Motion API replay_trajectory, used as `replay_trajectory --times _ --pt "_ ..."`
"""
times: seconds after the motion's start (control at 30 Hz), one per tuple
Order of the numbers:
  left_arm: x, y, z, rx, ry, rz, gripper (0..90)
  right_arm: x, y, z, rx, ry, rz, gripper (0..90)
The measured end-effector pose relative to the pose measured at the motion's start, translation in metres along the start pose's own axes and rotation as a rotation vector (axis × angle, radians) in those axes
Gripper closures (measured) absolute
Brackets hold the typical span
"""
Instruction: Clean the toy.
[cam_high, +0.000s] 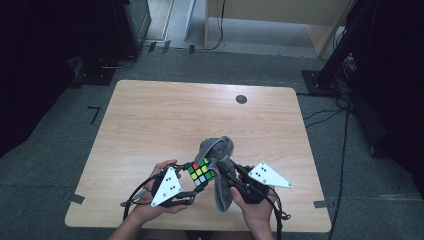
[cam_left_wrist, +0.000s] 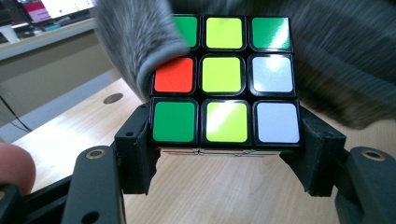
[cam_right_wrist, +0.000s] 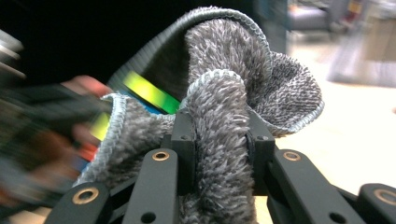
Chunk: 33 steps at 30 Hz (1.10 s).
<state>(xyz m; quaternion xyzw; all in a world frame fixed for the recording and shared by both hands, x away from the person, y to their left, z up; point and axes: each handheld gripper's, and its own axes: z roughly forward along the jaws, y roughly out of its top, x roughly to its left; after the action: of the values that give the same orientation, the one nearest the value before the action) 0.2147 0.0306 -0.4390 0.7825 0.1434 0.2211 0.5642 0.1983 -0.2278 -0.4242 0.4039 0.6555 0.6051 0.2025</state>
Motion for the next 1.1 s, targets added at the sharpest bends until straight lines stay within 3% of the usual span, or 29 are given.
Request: replay_trajectory --times 0.07,0.13,0.23,0.3,0.4,0.47,0.53,0.6,0.67,0.73,0.8,0.9,0.97,1.03,1.1 --pt "0.005 0.001 -0.003 -0.023 0.000 -0.031 34.3 -0.007 -0.004 0.003 0.044 -0.055 0.007 72.2" --pt "0.009 0.001 -0.004 -0.028 0.002 -0.049 34.3 -0.010 -0.005 0.002 0.042 -0.060 0.038 72.0" --pt "0.009 -0.004 0.001 0.026 0.020 -0.031 34.3 -0.005 -0.001 -0.002 -0.005 -0.032 0.047 71.8" --pt "0.007 -0.006 0.005 0.057 0.023 -0.027 34.3 0.002 0.004 -0.006 -0.051 0.016 0.039 71.7" --pt "0.004 -0.005 0.006 0.042 0.006 -0.040 34.3 0.012 0.009 -0.007 -0.071 0.068 0.002 71.6" --pt "0.004 -0.003 0.003 0.029 0.004 -0.041 34.3 0.012 0.006 -0.004 -0.045 0.064 -0.004 71.6" --pt "0.006 -0.001 0.000 0.018 0.010 -0.041 34.2 0.003 -0.001 0.001 -0.011 0.027 0.026 71.7" --pt "0.009 0.000 -0.003 -0.011 0.004 -0.070 34.2 -0.005 -0.007 0.006 0.064 -0.048 0.002 71.7" --pt "0.012 0.001 -0.005 -0.024 0.005 -0.084 34.2 -0.015 -0.012 0.011 0.139 -0.074 0.042 71.7" --pt "0.012 -0.001 -0.003 0.004 0.019 -0.059 34.2 -0.020 -0.012 0.009 0.120 -0.062 0.097 71.7" --pt "0.010 -0.004 -0.001 0.034 0.035 -0.030 34.2 -0.015 -0.005 0.004 0.077 -0.038 0.083 71.7" --pt "0.007 -0.005 0.003 0.050 0.026 -0.018 34.2 0.000 0.009 -0.008 -0.048 0.064 0.057 71.6" --pt "0.004 -0.004 0.004 0.046 0.013 -0.020 34.2 0.011 0.016 -0.012 -0.098 0.142 0.037 71.5" --pt "0.002 -0.002 0.004 0.033 0.005 -0.015 34.2 0.018 0.018 -0.011 -0.093 0.170 0.002 71.5" --pt "0.001 0.001 0.000 0.009 0.000 -0.015 34.2 0.015 0.012 -0.006 -0.045 0.137 0.011 71.2"
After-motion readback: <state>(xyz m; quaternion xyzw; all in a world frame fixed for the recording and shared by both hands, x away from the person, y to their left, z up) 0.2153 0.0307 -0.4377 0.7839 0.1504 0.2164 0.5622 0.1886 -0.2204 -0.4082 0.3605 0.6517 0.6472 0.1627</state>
